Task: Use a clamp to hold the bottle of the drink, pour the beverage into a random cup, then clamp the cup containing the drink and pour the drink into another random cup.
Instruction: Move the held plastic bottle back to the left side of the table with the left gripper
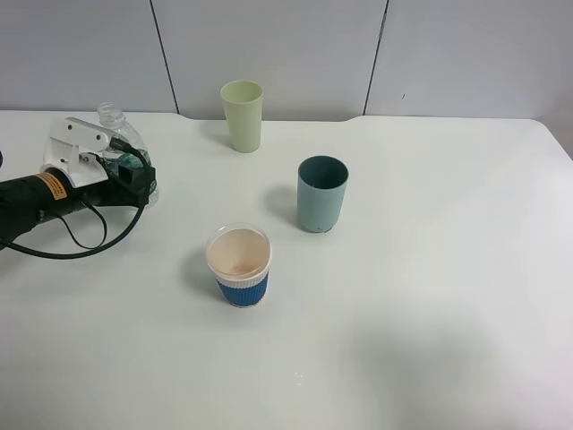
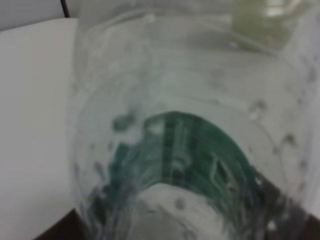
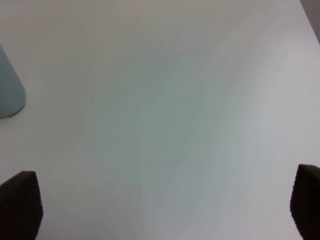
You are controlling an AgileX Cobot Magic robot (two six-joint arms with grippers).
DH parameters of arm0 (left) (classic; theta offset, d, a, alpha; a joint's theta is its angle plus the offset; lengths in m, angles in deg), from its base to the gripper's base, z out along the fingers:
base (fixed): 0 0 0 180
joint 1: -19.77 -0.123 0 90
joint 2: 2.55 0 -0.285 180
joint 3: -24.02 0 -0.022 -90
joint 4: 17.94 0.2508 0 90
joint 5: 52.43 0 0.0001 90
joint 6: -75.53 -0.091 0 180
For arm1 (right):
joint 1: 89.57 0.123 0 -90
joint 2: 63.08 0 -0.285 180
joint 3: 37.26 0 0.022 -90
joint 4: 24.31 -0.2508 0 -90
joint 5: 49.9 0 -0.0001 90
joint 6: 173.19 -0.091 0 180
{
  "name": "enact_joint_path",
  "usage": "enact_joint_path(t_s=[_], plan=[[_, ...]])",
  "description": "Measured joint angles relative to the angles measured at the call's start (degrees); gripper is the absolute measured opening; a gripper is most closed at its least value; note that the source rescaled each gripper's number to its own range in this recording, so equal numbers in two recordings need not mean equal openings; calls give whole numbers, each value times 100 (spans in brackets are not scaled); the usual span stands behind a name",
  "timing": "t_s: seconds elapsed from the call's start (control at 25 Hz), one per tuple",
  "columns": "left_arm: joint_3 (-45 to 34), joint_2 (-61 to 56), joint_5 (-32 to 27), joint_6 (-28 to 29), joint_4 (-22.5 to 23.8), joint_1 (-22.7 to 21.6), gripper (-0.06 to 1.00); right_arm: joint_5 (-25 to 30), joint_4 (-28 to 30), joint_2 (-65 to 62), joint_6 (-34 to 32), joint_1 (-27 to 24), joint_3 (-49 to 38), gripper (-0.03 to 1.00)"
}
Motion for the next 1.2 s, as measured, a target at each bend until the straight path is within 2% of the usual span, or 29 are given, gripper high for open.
enact_joint_path(t_s=[0.48,1.12,1.2], plan=[[0,20,42,-156,-240,0,3,0,0,0,0,0,0,100],[0,25,42,-156,-275,0,3,0,0,0,0,0,0,100],[0,25,42,-156,-275,0,10,0,0,0,0,0,0,100]])
